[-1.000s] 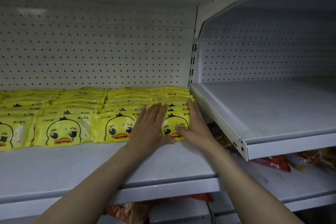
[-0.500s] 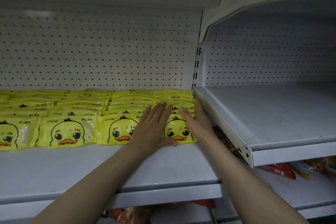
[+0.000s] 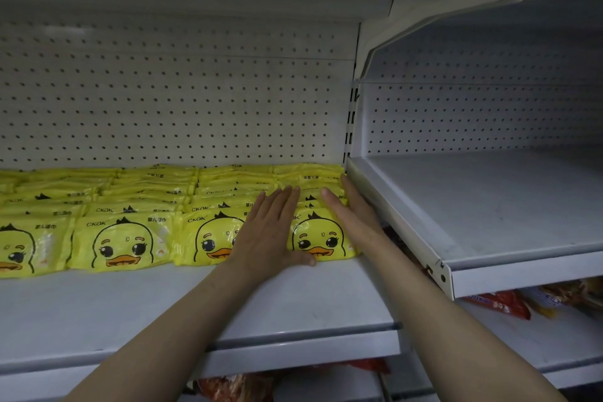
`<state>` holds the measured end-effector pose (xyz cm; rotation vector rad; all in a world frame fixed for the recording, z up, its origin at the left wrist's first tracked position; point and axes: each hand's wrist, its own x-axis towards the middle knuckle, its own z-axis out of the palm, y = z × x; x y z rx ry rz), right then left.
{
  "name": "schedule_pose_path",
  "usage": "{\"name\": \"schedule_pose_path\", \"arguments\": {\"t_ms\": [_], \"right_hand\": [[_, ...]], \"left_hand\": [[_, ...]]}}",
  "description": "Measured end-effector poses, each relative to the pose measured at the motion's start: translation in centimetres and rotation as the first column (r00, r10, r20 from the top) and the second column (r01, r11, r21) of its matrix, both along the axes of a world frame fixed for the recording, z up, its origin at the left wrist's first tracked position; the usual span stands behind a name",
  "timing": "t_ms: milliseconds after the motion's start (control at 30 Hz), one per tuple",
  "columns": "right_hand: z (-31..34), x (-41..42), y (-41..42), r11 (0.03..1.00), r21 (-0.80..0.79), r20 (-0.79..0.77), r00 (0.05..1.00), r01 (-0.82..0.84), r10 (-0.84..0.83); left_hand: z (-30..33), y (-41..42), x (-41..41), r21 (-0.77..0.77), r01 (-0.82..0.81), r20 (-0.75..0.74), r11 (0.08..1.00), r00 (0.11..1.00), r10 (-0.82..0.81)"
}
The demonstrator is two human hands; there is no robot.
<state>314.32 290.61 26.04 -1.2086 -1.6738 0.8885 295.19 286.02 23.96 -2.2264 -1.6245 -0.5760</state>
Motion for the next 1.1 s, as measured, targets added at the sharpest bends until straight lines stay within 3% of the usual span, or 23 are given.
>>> {"name": "schedule_pose_path", "arguments": {"t_ms": [133,333,433,567,1100], "right_hand": [[-1.7,1.3,-1.6,0.969,0.243,0.289,0.951,0.036,-0.108],[-4.3,2.5,-5.9,0.749,0.662,0.322,0.911,-0.021,-0.259],[-4.9,1.9,-5.9,0.729,0.683,0.363,0.882,-0.032,-0.301],[-4.8,1.6,-5.7,0.775,0.630,0.408,0.868,-0.044,-0.283],[-2.9,0.2,-3.9,0.787,0.616,0.530,0.755,-0.030,-0.386]], "left_hand": [[-0.3,-0.5,-0.2,0.019,0.011,0.014,1.000,1.000,-0.011],[-0.4,-3.9,0.7,0.219,0.056,0.070,0.974,0.995,-0.073],[-0.2,-4.4,1.4,0.203,0.058,0.084,0.977,0.993,-0.077],[-0.4,-4.3,1.3,0.099,0.067,0.132,0.993,0.988,-0.080],[0.3,-2.1,1.0,0.101,0.065,0.084,0.993,0.994,-0.073]]}}
